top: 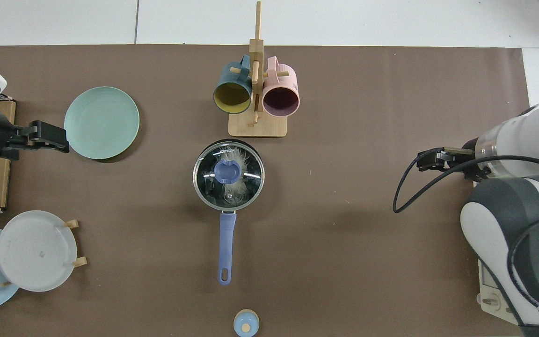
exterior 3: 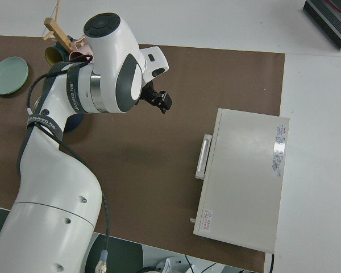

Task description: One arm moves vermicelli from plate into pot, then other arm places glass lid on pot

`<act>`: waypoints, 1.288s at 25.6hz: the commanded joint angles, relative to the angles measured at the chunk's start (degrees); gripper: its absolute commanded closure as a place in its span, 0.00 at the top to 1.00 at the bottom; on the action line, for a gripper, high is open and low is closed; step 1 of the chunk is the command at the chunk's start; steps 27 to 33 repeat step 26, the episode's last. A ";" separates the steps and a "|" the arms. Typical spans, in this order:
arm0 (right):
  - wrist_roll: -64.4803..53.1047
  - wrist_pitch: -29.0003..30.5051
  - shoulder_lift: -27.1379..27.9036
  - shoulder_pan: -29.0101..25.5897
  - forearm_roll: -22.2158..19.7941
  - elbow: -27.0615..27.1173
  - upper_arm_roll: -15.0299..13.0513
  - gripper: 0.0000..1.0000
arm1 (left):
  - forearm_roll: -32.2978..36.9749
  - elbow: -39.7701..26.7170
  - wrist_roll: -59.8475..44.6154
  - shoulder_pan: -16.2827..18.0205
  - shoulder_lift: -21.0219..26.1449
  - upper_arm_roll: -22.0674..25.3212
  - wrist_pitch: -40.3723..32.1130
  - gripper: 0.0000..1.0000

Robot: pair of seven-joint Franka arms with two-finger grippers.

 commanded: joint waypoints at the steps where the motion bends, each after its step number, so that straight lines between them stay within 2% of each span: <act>1: -2.36 1.19 -1.00 -2.19 0.58 -1.28 0.64 1.00 | -0.20 -1.26 0.15 -0.05 -1.25 0.29 0.34 1.00; 7: -2.80 1.37 -0.82 -3.86 0.76 -1.19 0.64 1.00 | -0.20 -1.26 0.15 -0.14 -1.25 0.29 0.34 1.00; 33: -2.54 0.75 0.06 -3.78 1.03 0.83 0.73 1.00 | -0.20 -1.26 0.15 -0.14 -1.25 0.29 0.34 1.00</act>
